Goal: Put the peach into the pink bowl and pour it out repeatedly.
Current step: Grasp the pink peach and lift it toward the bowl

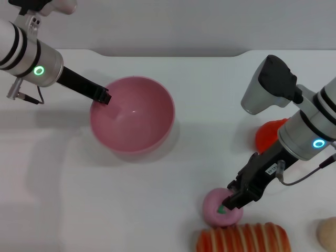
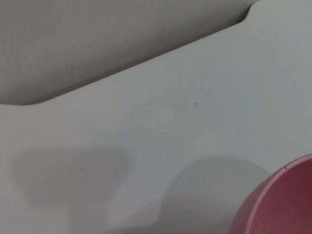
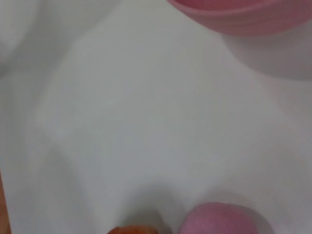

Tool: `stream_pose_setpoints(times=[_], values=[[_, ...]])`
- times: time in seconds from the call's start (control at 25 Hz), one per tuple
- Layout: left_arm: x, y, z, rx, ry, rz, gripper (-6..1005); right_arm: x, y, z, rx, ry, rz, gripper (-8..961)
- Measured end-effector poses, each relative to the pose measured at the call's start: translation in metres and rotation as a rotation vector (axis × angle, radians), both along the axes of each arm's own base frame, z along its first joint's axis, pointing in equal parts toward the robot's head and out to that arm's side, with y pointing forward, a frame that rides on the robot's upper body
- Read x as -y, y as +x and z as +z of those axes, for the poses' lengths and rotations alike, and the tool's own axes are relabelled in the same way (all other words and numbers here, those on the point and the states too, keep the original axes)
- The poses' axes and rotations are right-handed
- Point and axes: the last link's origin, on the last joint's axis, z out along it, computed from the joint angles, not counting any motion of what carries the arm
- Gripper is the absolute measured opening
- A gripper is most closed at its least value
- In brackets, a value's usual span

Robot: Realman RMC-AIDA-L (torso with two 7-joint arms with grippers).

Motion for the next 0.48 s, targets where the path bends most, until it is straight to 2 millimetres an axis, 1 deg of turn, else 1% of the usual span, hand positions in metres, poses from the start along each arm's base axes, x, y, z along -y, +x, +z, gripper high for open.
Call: stream_pose_setpoints(times=[0.2,0.48], values=[[0.0006,0.001,-0.0028,0.005,-0.001,0.001,45,-0.0005,-0.0001,-0.0015,0.0,-0.003,0.007,444],[0.0002,0.0019,-0.0041,0.007,0.001,-0.005,45,0.0022,0.0019,-0.0048,-0.008,-0.025,0.025,418]])
